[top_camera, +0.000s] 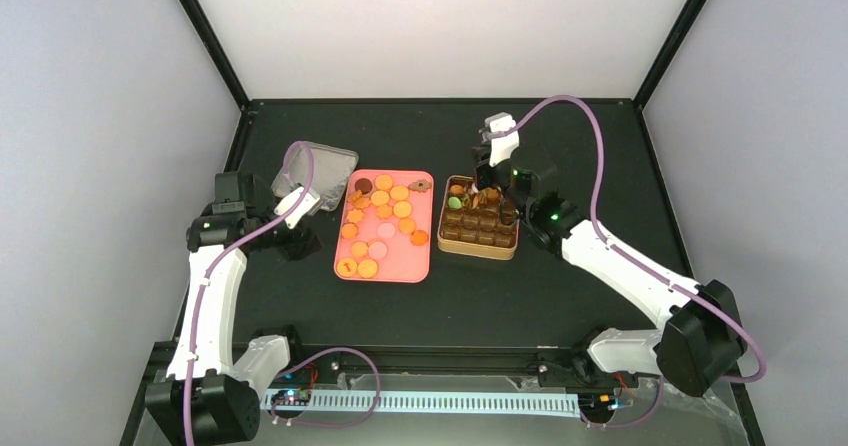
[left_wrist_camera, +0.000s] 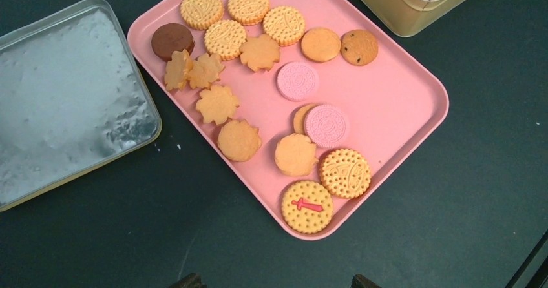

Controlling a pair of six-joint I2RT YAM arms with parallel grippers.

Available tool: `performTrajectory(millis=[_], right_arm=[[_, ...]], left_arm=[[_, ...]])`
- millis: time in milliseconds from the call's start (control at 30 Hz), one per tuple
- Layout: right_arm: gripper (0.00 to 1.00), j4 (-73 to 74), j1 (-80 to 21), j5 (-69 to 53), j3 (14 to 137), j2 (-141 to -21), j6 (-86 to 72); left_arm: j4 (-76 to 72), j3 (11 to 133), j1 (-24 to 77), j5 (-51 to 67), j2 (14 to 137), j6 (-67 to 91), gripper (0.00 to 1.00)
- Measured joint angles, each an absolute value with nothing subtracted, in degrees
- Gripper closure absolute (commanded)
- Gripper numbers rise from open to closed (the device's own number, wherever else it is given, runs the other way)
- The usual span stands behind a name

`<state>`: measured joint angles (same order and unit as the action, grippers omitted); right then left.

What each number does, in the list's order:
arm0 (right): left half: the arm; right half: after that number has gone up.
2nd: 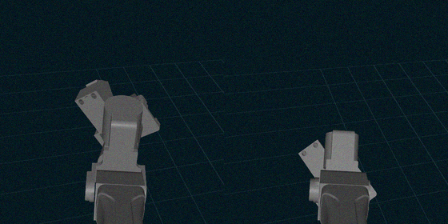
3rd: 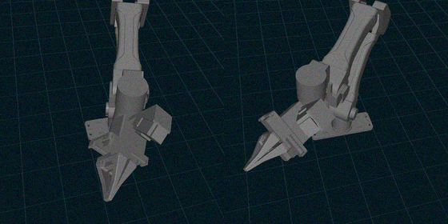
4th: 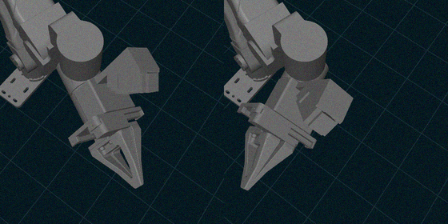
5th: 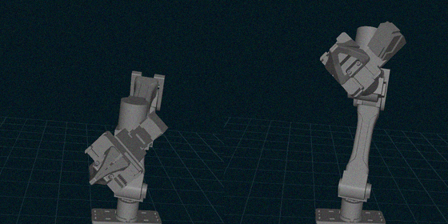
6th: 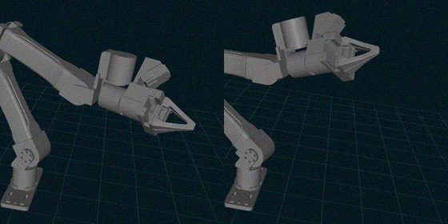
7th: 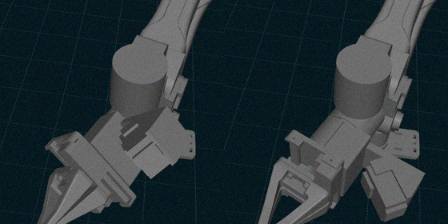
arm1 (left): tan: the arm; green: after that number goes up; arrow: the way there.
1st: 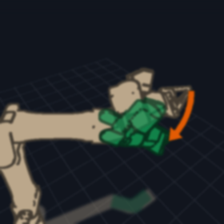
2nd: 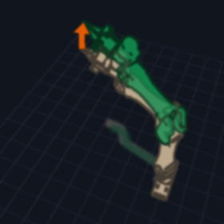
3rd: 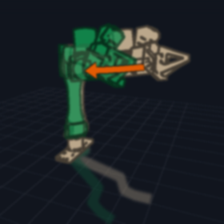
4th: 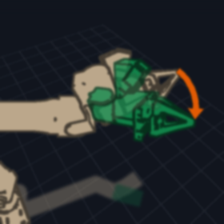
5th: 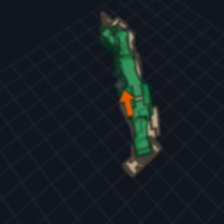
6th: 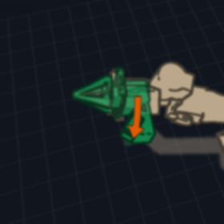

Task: Pack the cookies
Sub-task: Place the fake cookies in the empty pocket of the box, then pass from the right arm to the left

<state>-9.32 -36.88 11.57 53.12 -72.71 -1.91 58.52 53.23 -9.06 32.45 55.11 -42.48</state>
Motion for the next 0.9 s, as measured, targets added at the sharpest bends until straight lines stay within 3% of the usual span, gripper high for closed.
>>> performTrajectory(millis=[267,467,567,700,900], right_arm=[[0.91,-6.55,-36.64,11.42,54.78,-72.58,-1.8],[0.91,-3.4,-36.62,9.61,57.82,-70.74,-1.85],[0.91,-3.01,-36.62,7.73,59.09,-69.3,-2.63],[0.91,-2.76,-36.62,1.28,59.53,-66.98,-5.76],[0.92,-3.77,-37.89,-13.37,60.2,-67.11,-12.71]], left_arm=[[58.61,52.86,-9.04,36.77,55.11,-43.97,0.37],[58.67,52.21,-8.93,42.04,55.13,-44.58,0.32],[58.67,52.21,-8.56,44.53,55.37,-44.64,0.23],[58.65,52.21,-7.86,50.13,55.88,-44.58,0.14],[56.77,52.23,-4.71,59.64,55.94,-41.25,0.13]])
